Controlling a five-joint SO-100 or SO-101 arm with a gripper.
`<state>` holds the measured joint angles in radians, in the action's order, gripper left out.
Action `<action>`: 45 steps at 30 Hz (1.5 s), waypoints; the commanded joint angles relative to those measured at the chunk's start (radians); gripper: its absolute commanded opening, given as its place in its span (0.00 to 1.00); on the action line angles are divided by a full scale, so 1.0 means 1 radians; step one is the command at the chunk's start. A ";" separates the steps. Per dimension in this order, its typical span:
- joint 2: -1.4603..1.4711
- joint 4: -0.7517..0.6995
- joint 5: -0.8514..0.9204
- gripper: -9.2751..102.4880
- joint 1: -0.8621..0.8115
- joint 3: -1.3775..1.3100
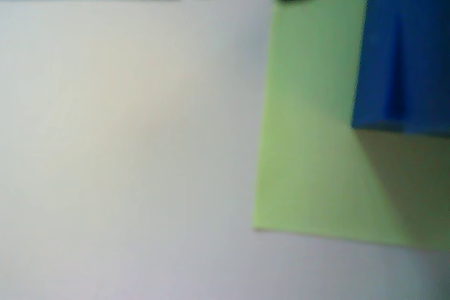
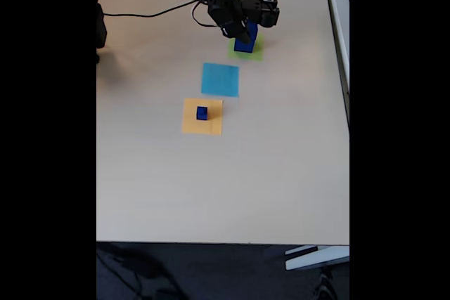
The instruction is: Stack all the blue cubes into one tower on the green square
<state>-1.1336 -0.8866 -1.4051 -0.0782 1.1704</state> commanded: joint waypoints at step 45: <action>-0.095 -0.008 -0.057 0.08 0.044 -0.008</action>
<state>-1.1336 -0.8866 -1.4542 -0.0291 1.1704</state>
